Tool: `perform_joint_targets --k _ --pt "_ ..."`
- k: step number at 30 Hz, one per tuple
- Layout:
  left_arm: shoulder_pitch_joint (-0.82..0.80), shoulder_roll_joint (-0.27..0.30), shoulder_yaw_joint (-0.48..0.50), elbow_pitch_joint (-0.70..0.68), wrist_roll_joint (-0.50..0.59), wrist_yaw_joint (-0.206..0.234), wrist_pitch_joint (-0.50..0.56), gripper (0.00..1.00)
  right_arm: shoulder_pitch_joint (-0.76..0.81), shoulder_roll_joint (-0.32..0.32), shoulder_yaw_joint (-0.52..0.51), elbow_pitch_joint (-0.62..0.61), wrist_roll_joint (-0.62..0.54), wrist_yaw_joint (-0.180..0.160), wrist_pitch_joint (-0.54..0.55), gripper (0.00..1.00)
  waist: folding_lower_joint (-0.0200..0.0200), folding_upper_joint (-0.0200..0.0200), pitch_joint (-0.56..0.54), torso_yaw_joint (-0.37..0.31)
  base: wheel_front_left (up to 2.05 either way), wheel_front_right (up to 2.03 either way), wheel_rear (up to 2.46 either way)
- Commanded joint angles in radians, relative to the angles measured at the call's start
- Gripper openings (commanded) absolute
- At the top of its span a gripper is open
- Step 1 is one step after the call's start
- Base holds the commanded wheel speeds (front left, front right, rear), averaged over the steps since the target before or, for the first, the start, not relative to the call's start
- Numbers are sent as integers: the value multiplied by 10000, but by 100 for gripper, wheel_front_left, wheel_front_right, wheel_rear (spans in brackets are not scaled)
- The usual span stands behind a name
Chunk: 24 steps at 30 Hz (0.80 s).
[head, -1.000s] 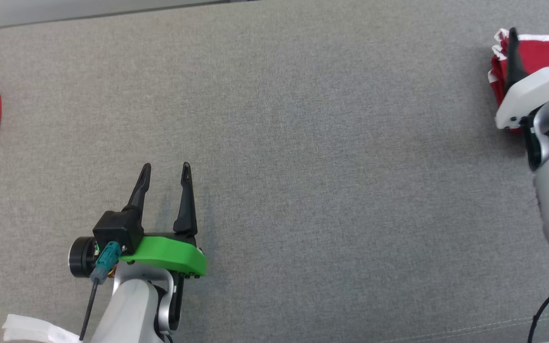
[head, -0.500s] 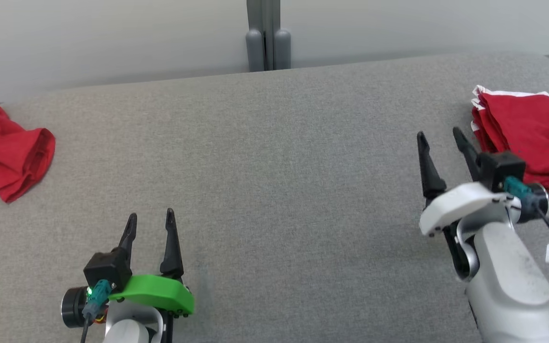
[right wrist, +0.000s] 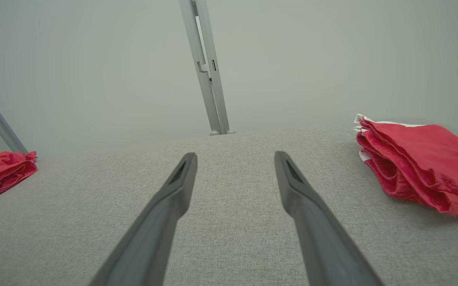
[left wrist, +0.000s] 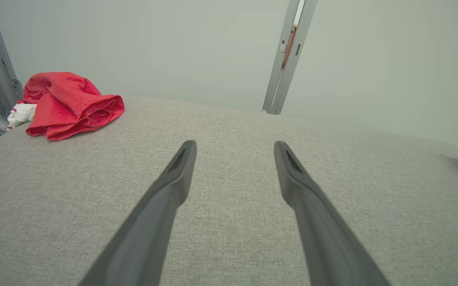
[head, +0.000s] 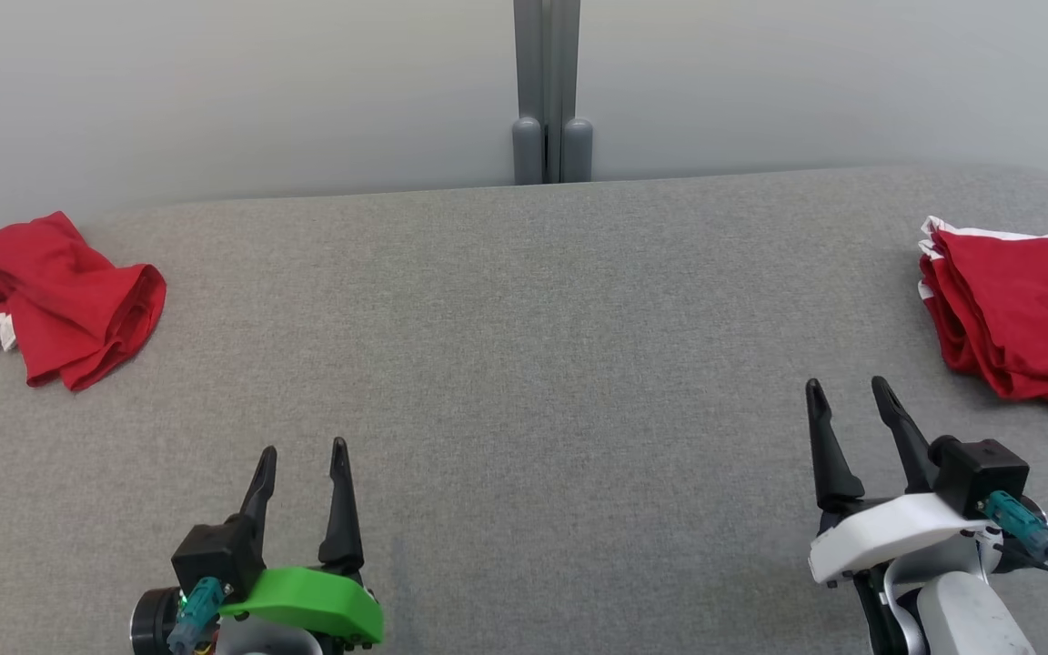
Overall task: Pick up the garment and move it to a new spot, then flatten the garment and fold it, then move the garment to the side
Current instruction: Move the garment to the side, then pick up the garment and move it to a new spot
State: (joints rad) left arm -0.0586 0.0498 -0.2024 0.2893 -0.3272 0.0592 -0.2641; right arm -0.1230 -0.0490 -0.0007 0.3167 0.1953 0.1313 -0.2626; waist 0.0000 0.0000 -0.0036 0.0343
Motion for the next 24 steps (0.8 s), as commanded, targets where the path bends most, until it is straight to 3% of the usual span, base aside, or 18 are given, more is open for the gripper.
perform_joint_targets --k 1,19,24 --pt "162 18 -32 -65 -83 66 -3 100 159 -39 -99 -126 -20 -10 -30 100 0 0 -19 10 0 0 0" --pt "255 16 -277 -72 -109 106 -3 100 584 -26 -65 -240 121 -9 96 100 0 0 -90 175 0 0 0" --pt "176 19 -296 -42 -74 49 -3 100 669 -24 -136 -262 121 -9 84 100 0 0 -61 501 0 0 0"
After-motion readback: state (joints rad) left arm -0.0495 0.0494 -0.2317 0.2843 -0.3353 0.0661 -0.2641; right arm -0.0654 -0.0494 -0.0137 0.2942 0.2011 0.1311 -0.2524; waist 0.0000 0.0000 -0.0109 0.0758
